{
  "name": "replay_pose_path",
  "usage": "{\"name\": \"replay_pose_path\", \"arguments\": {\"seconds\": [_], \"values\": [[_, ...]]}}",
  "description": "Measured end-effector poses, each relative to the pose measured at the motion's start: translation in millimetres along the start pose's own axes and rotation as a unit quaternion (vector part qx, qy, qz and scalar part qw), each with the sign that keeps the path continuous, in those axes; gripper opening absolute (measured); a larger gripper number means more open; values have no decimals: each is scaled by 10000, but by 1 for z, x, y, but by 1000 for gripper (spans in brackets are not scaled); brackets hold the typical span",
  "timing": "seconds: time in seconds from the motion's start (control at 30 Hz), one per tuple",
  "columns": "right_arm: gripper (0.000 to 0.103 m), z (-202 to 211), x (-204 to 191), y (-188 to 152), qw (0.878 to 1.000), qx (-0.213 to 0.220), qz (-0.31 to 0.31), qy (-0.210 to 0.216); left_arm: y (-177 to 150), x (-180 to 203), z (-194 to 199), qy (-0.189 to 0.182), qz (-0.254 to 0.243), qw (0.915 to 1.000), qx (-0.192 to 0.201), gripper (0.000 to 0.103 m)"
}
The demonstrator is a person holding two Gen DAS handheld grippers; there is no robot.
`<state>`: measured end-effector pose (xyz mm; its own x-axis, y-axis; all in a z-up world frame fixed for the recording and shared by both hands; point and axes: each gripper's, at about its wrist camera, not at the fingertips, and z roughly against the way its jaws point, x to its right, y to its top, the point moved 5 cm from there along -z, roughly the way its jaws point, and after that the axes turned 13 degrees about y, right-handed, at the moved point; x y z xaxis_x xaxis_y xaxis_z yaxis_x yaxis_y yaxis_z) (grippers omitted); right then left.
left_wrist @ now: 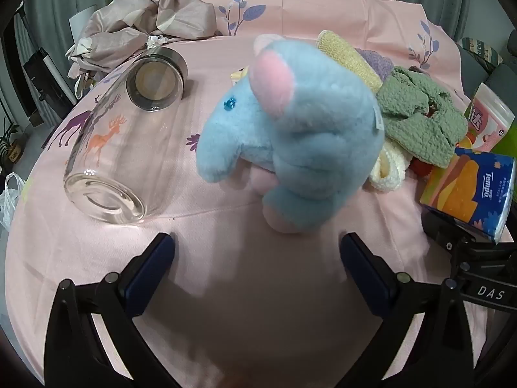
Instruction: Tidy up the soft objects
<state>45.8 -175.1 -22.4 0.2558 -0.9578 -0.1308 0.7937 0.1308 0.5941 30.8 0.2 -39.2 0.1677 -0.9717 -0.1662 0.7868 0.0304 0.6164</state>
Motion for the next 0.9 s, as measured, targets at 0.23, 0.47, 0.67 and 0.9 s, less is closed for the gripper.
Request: {"name": "replay_pose_path", "arguments": {"seconds": [0.23,0.47,0.67,0.9], "values": [[103,-2,-1,1,10000,-4,0,-3,0,1,0,-2,-2,10000,-6,102],[103,-3,-2,1,10000,0,1,-4,0,0,0,-13,11,10000,-5,102],[103,-4,-2,2,10000,0,1,-4,-3,-3,0,6,15,10000,2,102],[103,-6,-3,2,10000,-1,1,-6,-3,-1,2,-4,21,10000,0,102]]}}
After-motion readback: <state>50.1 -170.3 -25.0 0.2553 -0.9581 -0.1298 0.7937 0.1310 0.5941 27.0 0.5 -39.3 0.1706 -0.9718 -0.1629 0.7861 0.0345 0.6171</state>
